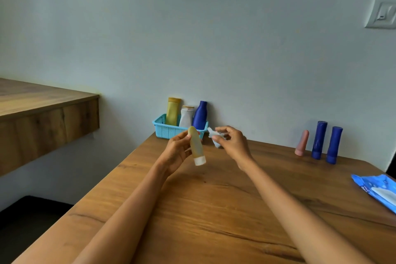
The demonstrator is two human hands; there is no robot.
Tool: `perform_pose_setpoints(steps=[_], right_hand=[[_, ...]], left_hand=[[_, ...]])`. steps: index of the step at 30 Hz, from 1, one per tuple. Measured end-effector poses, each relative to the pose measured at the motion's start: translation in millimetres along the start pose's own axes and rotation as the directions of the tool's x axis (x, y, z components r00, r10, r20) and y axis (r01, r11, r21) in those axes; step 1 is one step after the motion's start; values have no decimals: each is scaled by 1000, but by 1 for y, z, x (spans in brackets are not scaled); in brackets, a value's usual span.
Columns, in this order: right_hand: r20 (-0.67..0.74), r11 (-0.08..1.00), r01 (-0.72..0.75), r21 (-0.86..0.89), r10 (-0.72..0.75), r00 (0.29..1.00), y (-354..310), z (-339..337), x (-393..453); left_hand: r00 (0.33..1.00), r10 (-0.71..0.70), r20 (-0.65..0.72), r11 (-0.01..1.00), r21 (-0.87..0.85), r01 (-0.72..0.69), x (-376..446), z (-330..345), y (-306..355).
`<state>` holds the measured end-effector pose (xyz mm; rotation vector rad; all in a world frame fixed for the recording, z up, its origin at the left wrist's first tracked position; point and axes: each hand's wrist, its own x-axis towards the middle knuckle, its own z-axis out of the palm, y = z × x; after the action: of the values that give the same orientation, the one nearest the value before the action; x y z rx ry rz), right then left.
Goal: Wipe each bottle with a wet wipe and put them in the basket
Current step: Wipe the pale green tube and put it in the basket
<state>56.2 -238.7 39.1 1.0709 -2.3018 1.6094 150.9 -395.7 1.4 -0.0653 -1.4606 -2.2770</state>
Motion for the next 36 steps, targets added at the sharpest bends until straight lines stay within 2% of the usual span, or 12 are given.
perform_pose_setpoints(steps=[3,7,11,13,18,20,23,26,31,34,36], right_hand=[[-47,999,46,-9,-46,998,-22,27,8],[-114,964,197,-177,-219,969,-28,50,2],[-24,920,326,-219,-339,940,-21,48,-11],[-10,928,307,-213,-316,949,-19,42,-11],[-151,975,159,-152,-182,972,-32,44,3],[-172,966,210,-152,-235,957,-40,49,2],[-68,921,346,-176,-362,930,-36,55,-12],[-2,908,371,-195,-378,926,-21,46,-19],[-154,958,234,-165,-259,953,-25,35,1],[-237,966,245,-77,-257,937,-38,43,5],[-224,957,282,-69,-290,930,-40,48,-2]], left_hand=[[997,-7,79,1000,18,6,1,3,-2],[997,68,46,997,-29,-67,4,-1,0],[994,108,-9,993,-56,-109,5,-7,0],[994,110,-12,992,-60,-110,5,-6,0],[995,88,38,994,-70,-86,5,1,-1],[994,106,35,991,-89,-102,4,0,2],[991,131,10,986,-104,-129,2,-8,5],[993,115,10,990,-86,-113,2,-10,3],[996,52,75,998,-35,-50,3,4,-3],[995,51,81,998,-28,-49,4,5,-2],[996,62,64,997,-42,-60,4,1,-1]])
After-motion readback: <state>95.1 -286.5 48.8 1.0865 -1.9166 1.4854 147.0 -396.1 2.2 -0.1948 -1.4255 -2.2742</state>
